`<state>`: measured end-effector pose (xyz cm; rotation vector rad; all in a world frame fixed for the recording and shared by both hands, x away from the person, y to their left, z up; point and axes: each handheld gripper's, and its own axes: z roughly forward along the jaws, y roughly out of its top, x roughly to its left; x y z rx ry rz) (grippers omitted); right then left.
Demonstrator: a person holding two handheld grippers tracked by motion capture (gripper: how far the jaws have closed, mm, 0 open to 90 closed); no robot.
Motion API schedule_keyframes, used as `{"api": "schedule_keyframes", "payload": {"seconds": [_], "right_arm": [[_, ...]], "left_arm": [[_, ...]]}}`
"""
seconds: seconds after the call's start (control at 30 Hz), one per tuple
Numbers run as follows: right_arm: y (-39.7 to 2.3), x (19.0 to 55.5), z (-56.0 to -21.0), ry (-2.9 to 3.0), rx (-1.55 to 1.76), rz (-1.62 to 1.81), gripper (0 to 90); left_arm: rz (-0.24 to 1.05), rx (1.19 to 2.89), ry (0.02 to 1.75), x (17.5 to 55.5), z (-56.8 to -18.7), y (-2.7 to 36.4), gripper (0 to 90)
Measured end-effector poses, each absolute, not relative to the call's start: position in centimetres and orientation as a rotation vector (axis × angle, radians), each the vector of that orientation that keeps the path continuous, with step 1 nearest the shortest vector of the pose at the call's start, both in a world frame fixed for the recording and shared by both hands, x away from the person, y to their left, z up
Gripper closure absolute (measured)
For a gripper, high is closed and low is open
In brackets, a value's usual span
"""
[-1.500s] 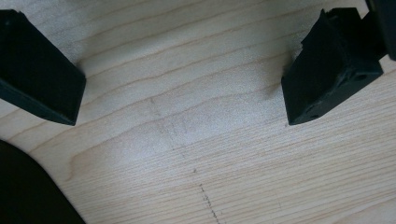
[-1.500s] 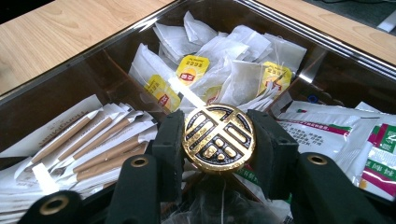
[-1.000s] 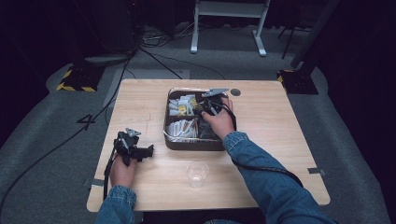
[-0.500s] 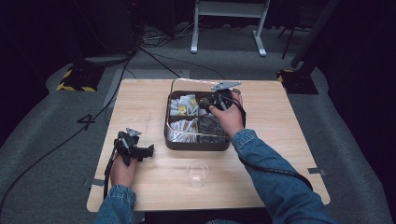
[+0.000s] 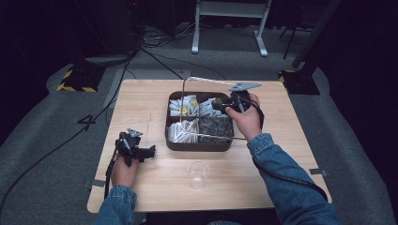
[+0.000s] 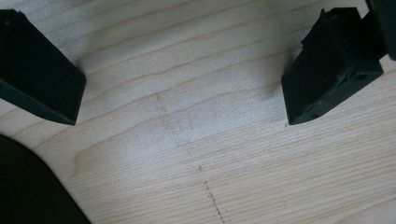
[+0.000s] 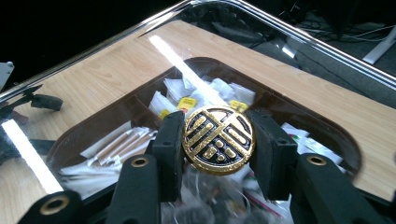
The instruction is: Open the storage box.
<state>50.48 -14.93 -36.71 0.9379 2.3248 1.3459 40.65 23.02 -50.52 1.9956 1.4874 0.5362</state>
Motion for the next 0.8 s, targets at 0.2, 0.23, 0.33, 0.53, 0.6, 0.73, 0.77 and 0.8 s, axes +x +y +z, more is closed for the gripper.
{"api": "schedule_keyframes", "payload": {"seconds": [0.2,0.23,0.33,0.53,0.6,0.73,0.77,0.8], "right_arm": [[-19.0,49.0,-36.0,2.312,0.939,1.33,58.9],[-19.7,48.8,-35.9,2.305,0.939,1.326,58.9],[-21.7,48.3,-35.7,2.287,0.954,1.317,58.9],[-24.5,47.7,-35.3,2.253,0.97,1.306,58.9],[-25.2,47.5,-35.3,2.253,0.962,1.287,58.9],[-26.8,46.8,-35.7,2.245,0.971,1.25,58.9],[-27.2,46.7,-35.8,2.245,0.976,1.254,58.9],[-27.7,46.7,-36.0,2.245,0.982,1.262,58.9]], "left_arm": [[0.535,2.001,1.486,40.7,-50.5,23.0,0.1],[0.535,2.001,1.486,40.7,-50.5,23.0,0.1],[0.536,2.001,1.486,40.6,-50.5,23.0,0.1],[0.536,2.002,1.482,40.6,-50.5,23.0,0.1],[0.527,2.002,1.483,40.6,-50.5,22.9,0.1],[0.525,2.003,1.481,40.6,-50.5,22.9,0.1],[0.526,2.003,1.479,40.6,-50.5,22.9,0.1],[0.526,2.004,1.479,40.6,-50.5,22.9,0.1]]}}
